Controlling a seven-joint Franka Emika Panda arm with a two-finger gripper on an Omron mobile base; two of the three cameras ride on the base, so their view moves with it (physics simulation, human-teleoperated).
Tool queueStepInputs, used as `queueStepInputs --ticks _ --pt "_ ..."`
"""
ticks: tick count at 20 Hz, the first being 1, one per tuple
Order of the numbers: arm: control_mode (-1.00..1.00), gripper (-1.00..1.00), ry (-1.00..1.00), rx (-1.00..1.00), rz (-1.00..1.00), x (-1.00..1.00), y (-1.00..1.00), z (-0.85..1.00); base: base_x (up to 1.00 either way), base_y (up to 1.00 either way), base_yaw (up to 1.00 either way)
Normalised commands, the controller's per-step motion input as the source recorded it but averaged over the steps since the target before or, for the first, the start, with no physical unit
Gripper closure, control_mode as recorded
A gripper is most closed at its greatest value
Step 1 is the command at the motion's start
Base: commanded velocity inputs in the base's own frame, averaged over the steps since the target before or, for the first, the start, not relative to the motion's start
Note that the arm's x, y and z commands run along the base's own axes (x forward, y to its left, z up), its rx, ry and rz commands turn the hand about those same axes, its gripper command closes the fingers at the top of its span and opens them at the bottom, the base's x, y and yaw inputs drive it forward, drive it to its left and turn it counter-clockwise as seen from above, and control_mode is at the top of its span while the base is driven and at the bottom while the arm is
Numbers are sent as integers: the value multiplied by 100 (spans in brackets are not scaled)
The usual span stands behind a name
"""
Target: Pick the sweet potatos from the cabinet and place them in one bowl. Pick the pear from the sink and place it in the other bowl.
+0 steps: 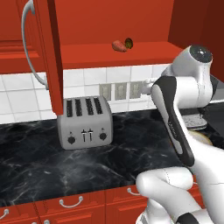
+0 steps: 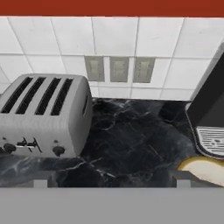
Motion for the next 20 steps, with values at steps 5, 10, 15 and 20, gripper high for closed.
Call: queueStepInputs --ticks 5,10,15,20 --pt "-100 -100 -36 0 -6 -3 12 42 0 0 0" --pt "-100 -100 -19 2 -5 -14 3 40 0 0 0" --pt "-100 -100 -11 10 2 -26 -1 75 0 0 0" --pt "-100 -100 -8 2 3 -8 5 54 0 0 0"
